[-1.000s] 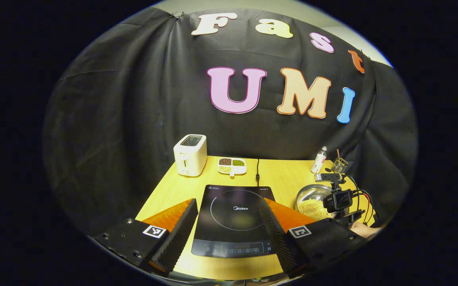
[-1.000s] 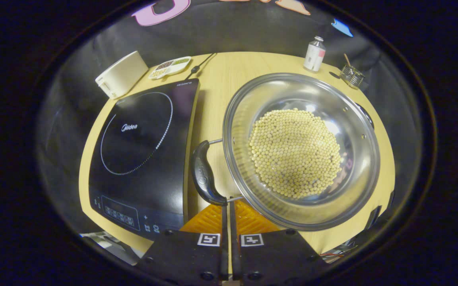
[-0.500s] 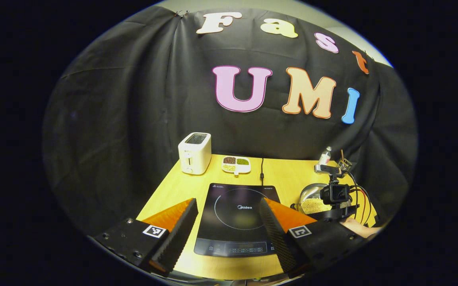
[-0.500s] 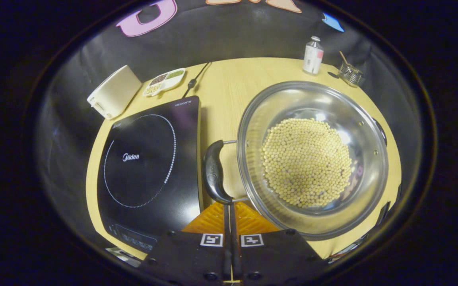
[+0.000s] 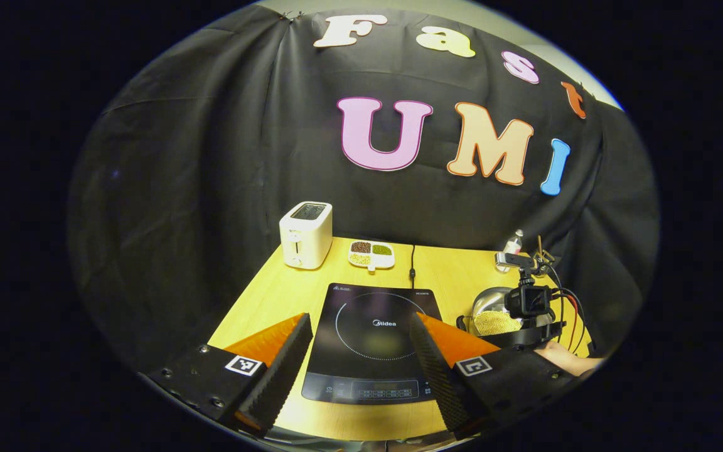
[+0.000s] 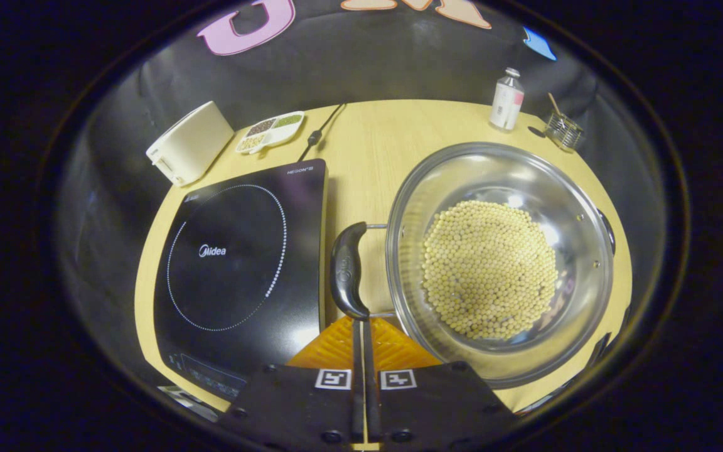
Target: First push the handle of the pot to place it horizontally, then grasp the pot with both hands and set it on the induction cooktop.
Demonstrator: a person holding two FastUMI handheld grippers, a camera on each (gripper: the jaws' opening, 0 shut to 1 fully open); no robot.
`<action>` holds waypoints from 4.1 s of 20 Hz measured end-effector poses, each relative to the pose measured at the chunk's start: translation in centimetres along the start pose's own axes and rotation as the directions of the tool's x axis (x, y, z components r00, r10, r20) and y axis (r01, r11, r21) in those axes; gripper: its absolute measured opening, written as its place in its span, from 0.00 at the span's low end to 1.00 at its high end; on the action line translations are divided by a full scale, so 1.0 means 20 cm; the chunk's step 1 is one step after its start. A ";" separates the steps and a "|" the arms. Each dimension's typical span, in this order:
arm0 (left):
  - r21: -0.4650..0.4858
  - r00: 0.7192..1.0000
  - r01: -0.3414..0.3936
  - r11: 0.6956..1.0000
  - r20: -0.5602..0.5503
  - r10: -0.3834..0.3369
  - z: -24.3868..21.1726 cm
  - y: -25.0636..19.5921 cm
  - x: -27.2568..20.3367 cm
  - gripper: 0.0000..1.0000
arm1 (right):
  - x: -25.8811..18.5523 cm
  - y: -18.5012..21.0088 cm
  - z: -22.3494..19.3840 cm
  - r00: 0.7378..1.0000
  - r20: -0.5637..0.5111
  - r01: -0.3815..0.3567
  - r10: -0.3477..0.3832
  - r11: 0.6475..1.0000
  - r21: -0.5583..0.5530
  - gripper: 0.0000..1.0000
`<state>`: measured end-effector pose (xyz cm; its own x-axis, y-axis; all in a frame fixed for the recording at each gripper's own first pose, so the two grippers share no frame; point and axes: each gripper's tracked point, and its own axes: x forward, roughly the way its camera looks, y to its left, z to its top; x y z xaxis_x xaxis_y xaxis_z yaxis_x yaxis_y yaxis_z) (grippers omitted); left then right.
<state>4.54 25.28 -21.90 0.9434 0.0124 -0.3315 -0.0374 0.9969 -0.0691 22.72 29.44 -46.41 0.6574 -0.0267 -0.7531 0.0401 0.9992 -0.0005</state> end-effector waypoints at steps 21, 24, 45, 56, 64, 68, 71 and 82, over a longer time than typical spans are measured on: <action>0.039 0.985 0.115 0.993 -0.133 -0.109 -0.16 -0.20 0.09 1.00 | -0.54 -0.32 -0.01 0.993 0.117 -0.020 0.010 0.997 0.080 0.94; 0.045 0.971 0.126 0.991 -0.212 -0.114 -0.24 -0.26 0.13 0.97 | -0.61 -0.46 -0.02 0.993 0.119 -0.007 -0.011 0.989 0.145 0.99; -0.158 0.812 0.230 0.960 -0.512 -0.279 -0.45 -1.02 0.56 0.96 | -0.37 -1.61 0.45 0.995 -0.021 -0.093 0.097 0.985 0.146 0.94; -0.180 0.706 0.128 0.975 -0.674 -0.217 -0.71 -1.06 0.85 0.97 | 0.01 -1.60 0.42 0.937 -0.211 -0.252 0.277 0.958 0.136 0.98; -0.211 0.639 0.117 0.970 -0.732 -0.236 -0.84 -1.13 0.95 0.96 | 0.10 -1.55 0.34 0.898 -0.290 -0.299 0.330 0.943 0.148 0.99; -0.219 0.611 0.138 0.966 -0.748 -0.257 -0.89 -1.17 0.99 0.96 | 0.16 -1.51 0.30 0.883 -0.321 -0.309 0.344 0.938 0.155 0.88; -0.214 0.605 0.141 0.966 -0.754 -0.256 -0.90 -1.17 1.01 0.92 | 0.18 -1.46 0.25 0.856 -0.346 -0.337 0.384 0.922 0.192 0.88; -0.096 0.571 0.102 0.990 -0.810 -0.138 -1.02 -1.12 1.05 0.64 | 0.20 -1.41 0.22 0.845 -0.363 -0.340 0.393 0.918 0.203 0.59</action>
<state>18.50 1.57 -46.55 0.2766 -0.1928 -0.9414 0.0276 0.9809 -0.1928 27.52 0.96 -46.61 0.2977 0.3807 -0.8755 -0.0335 0.9207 0.3889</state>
